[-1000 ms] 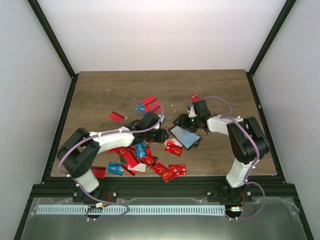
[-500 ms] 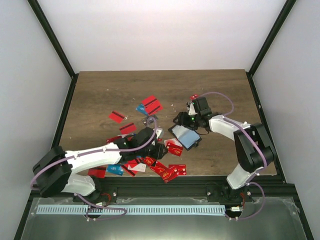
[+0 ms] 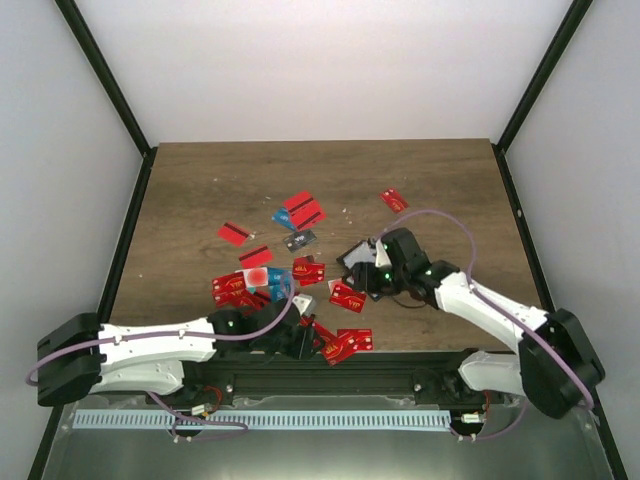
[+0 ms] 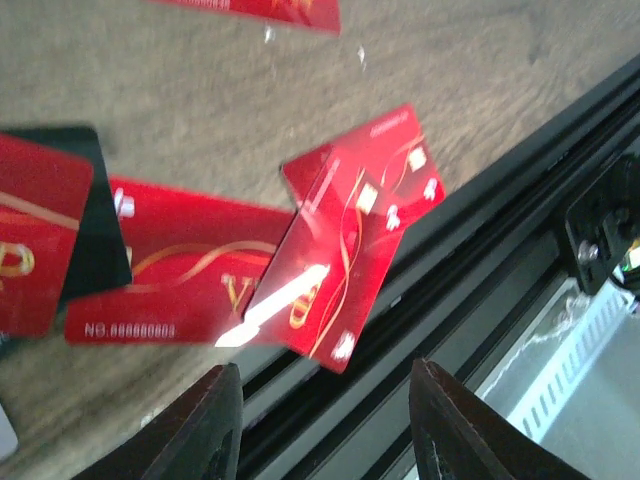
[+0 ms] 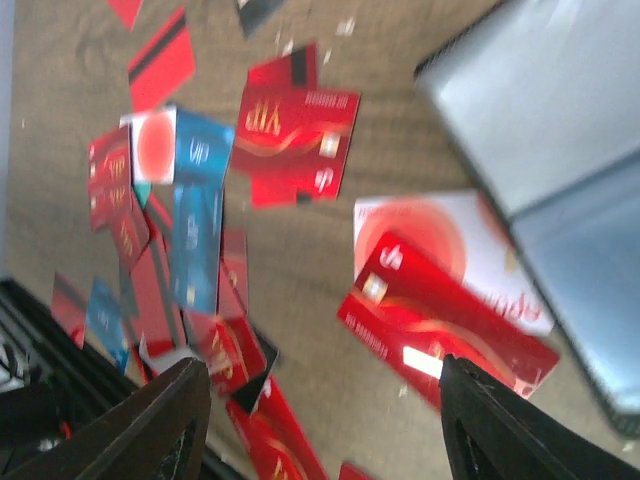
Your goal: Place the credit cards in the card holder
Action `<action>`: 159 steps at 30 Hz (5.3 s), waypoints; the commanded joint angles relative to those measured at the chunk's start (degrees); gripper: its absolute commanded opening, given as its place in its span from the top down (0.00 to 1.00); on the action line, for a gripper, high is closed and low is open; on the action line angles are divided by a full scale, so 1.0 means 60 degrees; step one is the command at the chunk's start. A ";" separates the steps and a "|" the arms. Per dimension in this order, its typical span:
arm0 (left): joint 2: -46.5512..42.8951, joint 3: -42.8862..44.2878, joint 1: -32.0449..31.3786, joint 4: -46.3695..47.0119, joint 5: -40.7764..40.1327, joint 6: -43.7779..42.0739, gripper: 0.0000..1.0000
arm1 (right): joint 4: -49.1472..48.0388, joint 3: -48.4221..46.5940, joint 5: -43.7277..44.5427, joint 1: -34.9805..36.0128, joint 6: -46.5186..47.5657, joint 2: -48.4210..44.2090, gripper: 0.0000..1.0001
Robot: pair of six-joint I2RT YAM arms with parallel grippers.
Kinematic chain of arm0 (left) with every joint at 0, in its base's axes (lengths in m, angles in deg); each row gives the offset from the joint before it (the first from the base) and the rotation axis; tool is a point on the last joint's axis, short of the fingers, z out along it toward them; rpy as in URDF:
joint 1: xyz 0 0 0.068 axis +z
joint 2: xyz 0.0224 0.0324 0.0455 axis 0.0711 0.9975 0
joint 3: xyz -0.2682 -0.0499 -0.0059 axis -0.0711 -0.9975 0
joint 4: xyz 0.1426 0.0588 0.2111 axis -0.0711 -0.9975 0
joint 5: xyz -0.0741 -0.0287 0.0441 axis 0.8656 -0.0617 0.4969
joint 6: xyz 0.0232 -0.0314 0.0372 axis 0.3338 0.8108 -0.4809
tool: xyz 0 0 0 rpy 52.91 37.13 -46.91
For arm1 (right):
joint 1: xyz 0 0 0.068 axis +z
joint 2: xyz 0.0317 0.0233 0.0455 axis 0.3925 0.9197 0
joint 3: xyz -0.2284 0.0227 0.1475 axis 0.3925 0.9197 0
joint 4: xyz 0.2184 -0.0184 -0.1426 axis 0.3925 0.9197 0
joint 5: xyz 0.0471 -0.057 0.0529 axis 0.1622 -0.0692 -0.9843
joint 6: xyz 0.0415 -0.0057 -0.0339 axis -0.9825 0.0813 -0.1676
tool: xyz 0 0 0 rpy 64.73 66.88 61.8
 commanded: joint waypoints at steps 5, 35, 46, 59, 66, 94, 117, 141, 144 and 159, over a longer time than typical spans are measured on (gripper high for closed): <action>-0.0457 -0.1411 -0.0567 0.1293 0.0110 0.1355 0.48 | 0.0519 0.1286 0.0186 0.1635 -0.0942 -0.1383 0.35; 0.3036 -0.1983 -0.0883 0.6032 0.0589 0.2508 0.48 | -0.0632 0.3012 0.0296 0.3026 -0.1575 -0.0940 0.35; 0.3592 -0.1584 -0.0890 0.6369 0.0235 0.2645 0.57 | -0.0679 0.3142 0.0288 0.3023 -0.1577 -0.0909 0.35; 0.2740 -0.1498 -0.0890 0.5966 -0.0329 0.2488 0.69 | -0.0833 0.3198 0.0266 0.3027 -0.1604 -0.0815 0.35; 0.2867 -0.1232 -0.0876 0.5816 -0.0459 0.2391 0.74 | -0.0819 0.3178 0.0254 0.3027 -0.1619 -0.0823 0.35; -0.1725 -0.0649 -0.0264 0.4551 -0.3770 0.1872 0.96 | -0.3146 0.3566 0.2787 0.3027 -0.3981 -0.7060 0.17; -0.1878 -0.0106 0.0118 0.6903 -0.3324 0.1424 0.95 | -0.8303 0.3332 0.1853 0.3027 -0.4381 -0.5053 0.46; -0.1975 0.0394 0.0250 0.5635 -0.2606 0.0567 0.76 | -0.9174 0.2791 -0.0819 0.1372 -0.4446 -0.4111 0.99; -0.2522 0.0885 0.0409 0.4072 -0.2672 -0.0427 0.50 | -0.8162 0.2391 -0.1815 0.0542 -0.3634 -0.4212 0.99; -0.3130 0.3035 0.1284 -0.0475 0.0184 -0.4323 0.29 | -0.6930 0.1925 -0.7036 -0.0826 -0.0429 -0.3860 0.99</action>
